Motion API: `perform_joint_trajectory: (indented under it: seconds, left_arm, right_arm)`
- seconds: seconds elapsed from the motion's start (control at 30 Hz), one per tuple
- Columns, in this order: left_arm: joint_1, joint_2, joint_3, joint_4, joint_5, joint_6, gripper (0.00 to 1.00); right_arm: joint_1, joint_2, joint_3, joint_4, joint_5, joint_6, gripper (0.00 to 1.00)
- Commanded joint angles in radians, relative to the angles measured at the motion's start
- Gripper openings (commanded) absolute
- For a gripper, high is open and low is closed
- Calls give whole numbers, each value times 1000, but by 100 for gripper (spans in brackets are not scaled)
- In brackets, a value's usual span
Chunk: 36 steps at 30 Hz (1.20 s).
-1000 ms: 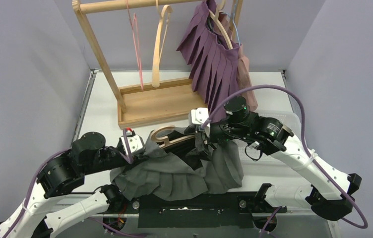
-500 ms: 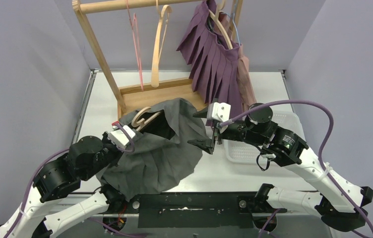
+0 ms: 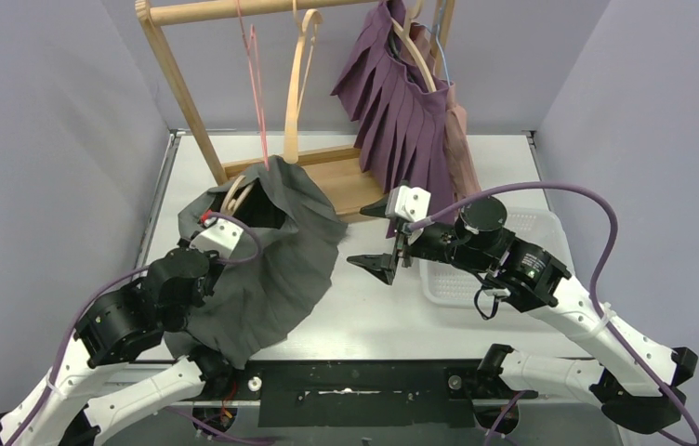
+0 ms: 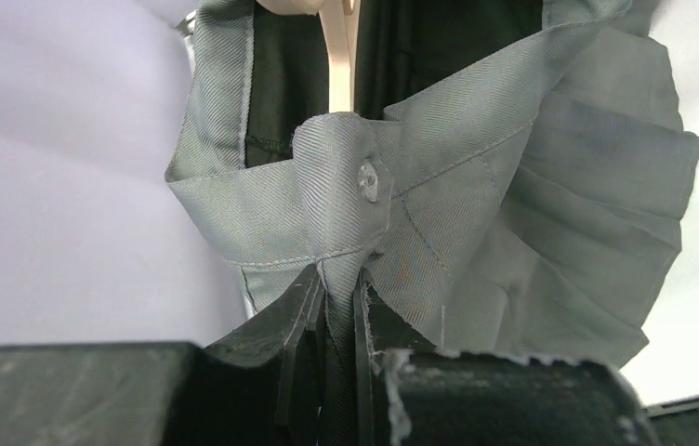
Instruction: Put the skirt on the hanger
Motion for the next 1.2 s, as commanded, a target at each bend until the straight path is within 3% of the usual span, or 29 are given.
perform_joint_trajectory:
  seconds: [0.0, 0.3, 0.5, 0.57, 0.67, 0.77, 0.97, 1.17]
  left_arm:
    - [0, 30, 87, 151, -245, -65, 0]
    - [2, 211, 253, 326, -381, -92, 0]
    - [42, 419, 458, 295, -437, -136, 0]
    - [135, 488, 527, 253, -352, -171, 0]
    - [349, 559, 587, 226, -115, -211, 0]
    - [468, 600, 619, 248, 76, -234, 0]
    - [499, 632, 715, 305, 184, -221, 0]
    - [539, 661, 813, 289, 149, -222, 0]
  right_arm:
    - [6, 1, -14, 95, 16, 30, 81]
    - [6, 4, -25, 129, 4, 89, 82]
    - [10, -26, -33, 144, -10, 155, 82]
    - [10, -38, -34, 145, -14, 174, 82]
    - [10, -56, -37, 144, -16, 192, 83]
    - [12, -75, -44, 140, -6, 203, 83]
    - [13, -94, -56, 144, -3, 214, 85]
    - [13, -112, -72, 158, 2, 213, 86]
